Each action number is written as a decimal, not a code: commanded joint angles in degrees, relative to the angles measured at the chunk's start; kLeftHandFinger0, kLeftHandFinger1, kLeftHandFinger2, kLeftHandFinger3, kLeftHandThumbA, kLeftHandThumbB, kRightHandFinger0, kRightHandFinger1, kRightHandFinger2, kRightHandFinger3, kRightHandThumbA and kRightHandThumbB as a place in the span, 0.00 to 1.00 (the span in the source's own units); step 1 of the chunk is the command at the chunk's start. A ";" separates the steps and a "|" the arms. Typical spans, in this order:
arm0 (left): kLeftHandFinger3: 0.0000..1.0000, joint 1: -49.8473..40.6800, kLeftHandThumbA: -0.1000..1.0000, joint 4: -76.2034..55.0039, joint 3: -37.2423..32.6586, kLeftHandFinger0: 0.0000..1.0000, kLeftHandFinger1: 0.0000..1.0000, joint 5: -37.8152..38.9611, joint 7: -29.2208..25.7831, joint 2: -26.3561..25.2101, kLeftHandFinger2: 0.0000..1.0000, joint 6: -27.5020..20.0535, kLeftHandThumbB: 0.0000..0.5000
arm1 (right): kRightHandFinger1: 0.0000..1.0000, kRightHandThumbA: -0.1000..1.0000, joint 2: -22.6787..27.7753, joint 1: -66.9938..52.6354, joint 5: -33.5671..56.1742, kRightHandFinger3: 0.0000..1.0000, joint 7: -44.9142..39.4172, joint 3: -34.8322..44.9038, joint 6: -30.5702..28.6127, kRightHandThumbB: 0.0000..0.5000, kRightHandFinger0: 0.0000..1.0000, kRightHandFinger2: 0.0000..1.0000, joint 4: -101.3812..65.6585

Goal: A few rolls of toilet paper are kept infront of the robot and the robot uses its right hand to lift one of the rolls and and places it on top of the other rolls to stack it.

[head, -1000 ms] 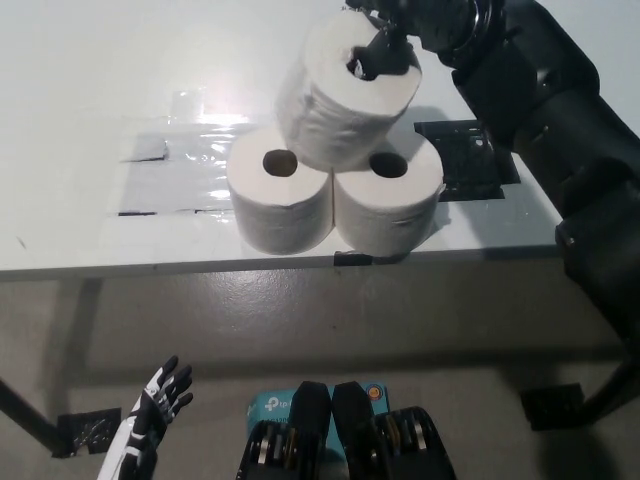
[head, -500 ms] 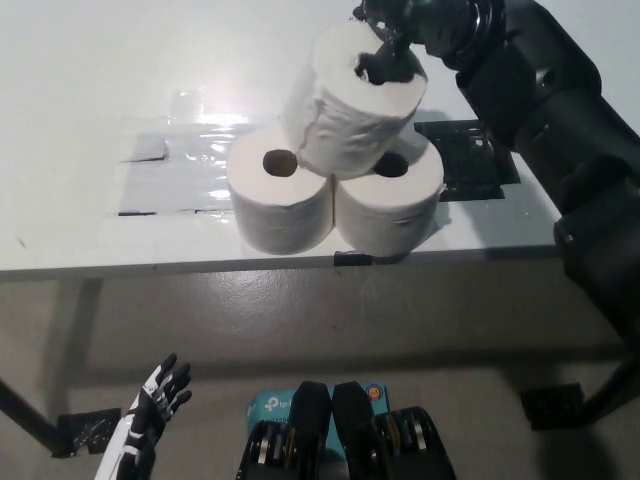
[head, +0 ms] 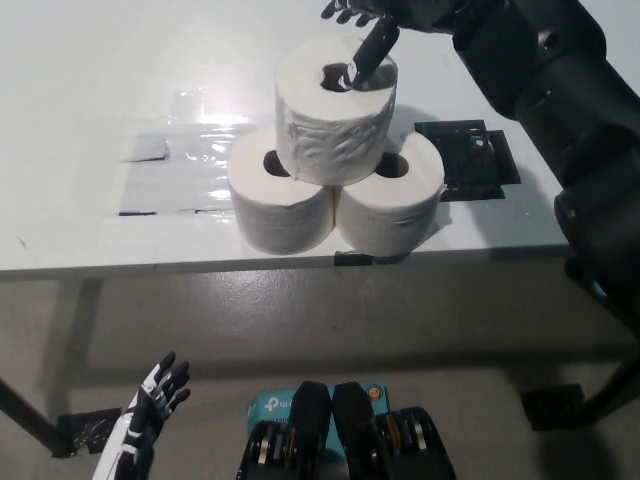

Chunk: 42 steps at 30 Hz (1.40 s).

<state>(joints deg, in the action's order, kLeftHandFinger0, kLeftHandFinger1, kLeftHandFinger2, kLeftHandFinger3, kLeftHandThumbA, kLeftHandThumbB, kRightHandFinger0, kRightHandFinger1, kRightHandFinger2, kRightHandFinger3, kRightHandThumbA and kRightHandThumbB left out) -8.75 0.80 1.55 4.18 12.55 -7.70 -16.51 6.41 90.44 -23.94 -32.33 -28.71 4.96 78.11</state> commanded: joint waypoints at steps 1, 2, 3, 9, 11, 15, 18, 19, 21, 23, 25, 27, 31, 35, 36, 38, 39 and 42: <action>1.00 0.85 1.00 -1.01 -0.13 1.00 1.00 0.12 -0.22 -0.89 1.00 -0.60 0.69 | 1.00 0.99 0.85 5.70 -0.39 1.00 0.45 0.70 1.92 0.94 1.00 1.00 -0.87; 1.00 1.02 1.00 -0.59 -0.09 1.00 1.00 0.03 -0.30 -0.85 1.00 -0.92 0.71 | 1.00 0.98 0.90 6.23 0.05 1.00 0.88 1.27 2.86 0.93 1.00 1.00 -1.16; 1.00 1.05 1.00 -0.59 -0.06 1.00 1.00 -0.01 -0.34 -0.86 1.00 -0.98 0.69 | 1.00 1.00 0.93 6.68 0.00 1.00 0.73 1.23 2.72 0.91 1.00 1.00 -1.16; 1.00 0.51 1.00 -0.04 -0.42 1.00 1.00 0.23 0.01 -0.68 1.00 -1.63 0.66 | 1.00 1.00 3.63 8.65 4.18 1.00 4.25 7.17 -0.82 0.74 1.00 1.00 -5.68; 1.00 0.73 1.00 -0.45 -0.33 1.00 1.00 0.79 0.27 -1.00 1.00 -1.04 0.65 | 1.00 1.00 5.95 8.31 6.44 1.00 6.39 11.84 -1.87 0.72 1.00 1.00 -10.47; 1.00 1.26 1.00 -1.09 -0.07 1.00 1.00 1.15 0.11 -1.23 1.00 0.52 0.66 | 1.00 1.00 10.98 6.92 6.07 1.00 11.96 18.68 -0.20 0.78 1.00 1.00 -24.97; 1.00 1.37 1.00 -0.80 -0.16 1.00 1.00 1.21 0.05 -0.91 1.00 0.25 0.63 | 1.00 1.00 13.60 7.41 8.67 1.00 11.64 23.86 -0.10 0.83 1.00 1.00 -30.44; 1.00 1.02 1.00 -0.92 -0.23 1.00 1.00 1.08 0.00 -0.82 1.00 0.20 0.62 | 1.00 1.00 14.99 7.09 9.30 1.00 10.93 25.29 -0.08 0.84 1.00 1.00 -33.57; 1.00 1.47 1.00 -0.58 -0.11 1.00 1.00 0.72 -0.26 -0.82 1.00 -0.17 0.62 | 1.00 1.00 17.24 5.13 10.50 1.00 10.93 29.14 1.65 0.80 1.00 1.00 -42.40; 1.00 2.43 1.00 -0.47 0.01 1.00 1.00 0.55 -0.53 -0.72 1.00 0.12 0.62 | 1.00 1.00 18.94 1.00 14.72 1.00 10.72 34.63 0.68 0.65 1.00 1.00 -53.83; 1.00 3.85 1.00 0.09 0.06 1.00 1.00 0.79 -0.53 -0.65 1.00 0.34 0.57 | 1.00 1.00 20.44 -4.65 17.39 1.00 9.44 39.22 4.53 0.72 1.00 1.00 -68.71; 1.00 6.82 1.00 1.07 0.18 1.00 1.00 0.02 -1.15 -0.53 1.00 0.90 0.61 | 1.00 1.00 21.85 -12.73 20.56 1.00 9.62 44.98 6.83 0.61 1.00 1.00 -86.38; 1.00 10.71 1.00 2.60 0.09 1.00 1.00 0.90 -0.57 -0.65 1.00 1.43 0.58 | 1.00 1.00 24.29 -25.06 27.07 1.00 9.39 52.91 7.23 0.61 1.00 1.00 -101.47; 1.00 13.22 1.00 4.10 0.04 1.00 1.00 2.06 -0.10 -0.34 1.00 1.74 0.58 | 1.00 1.00 24.39 -39.95 31.73 1.00 11.06 59.85 4.33 0.67 1.00 1.00 -112.11; 1.00 13.71 1.00 4.27 0.09 1.00 1.00 2.14 -0.08 -0.40 1.00 1.82 0.59 | 1.00 1.00 24.13 -41.85 32.19 1.00 11.57 60.75 4.86 0.67 1.00 1.00 -113.84; 1.00 14.46 1.00 5.10 0.44 1.00 1.00 2.33 -0.01 -0.84 1.00 1.62 0.56 | 1.00 1.00 23.06 -48.12 34.21 1.00 13.60 63.77 3.26 0.71 1.00 1.00 -117.01; 1.00 14.83 1.00 5.25 0.64 1.00 1.00 2.23 -0.15 -1.05 1.00 1.78 0.56 | 1.00 1.00 22.05 -52.31 36.87 1.00 15.08 66.00 0.78 0.70 1.00 1.00 -117.47; 1.00 15.27 1.00 5.51 0.82 1.00 1.00 2.51 -0.06 -1.19 1.00 2.00 0.55 | 1.00 1.00 18.86 -59.98 43.78 1.00 18.37 67.77 -3.95 0.65 1.00 1.00 -119.20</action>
<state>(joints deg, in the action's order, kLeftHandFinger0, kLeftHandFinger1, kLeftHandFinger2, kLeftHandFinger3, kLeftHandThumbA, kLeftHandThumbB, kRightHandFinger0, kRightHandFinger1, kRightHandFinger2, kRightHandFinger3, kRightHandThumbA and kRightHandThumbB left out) -0.52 4.45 1.47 4.19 12.57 -7.85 -16.10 20.51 51.37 -12.81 -26.31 10.91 7.25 10.47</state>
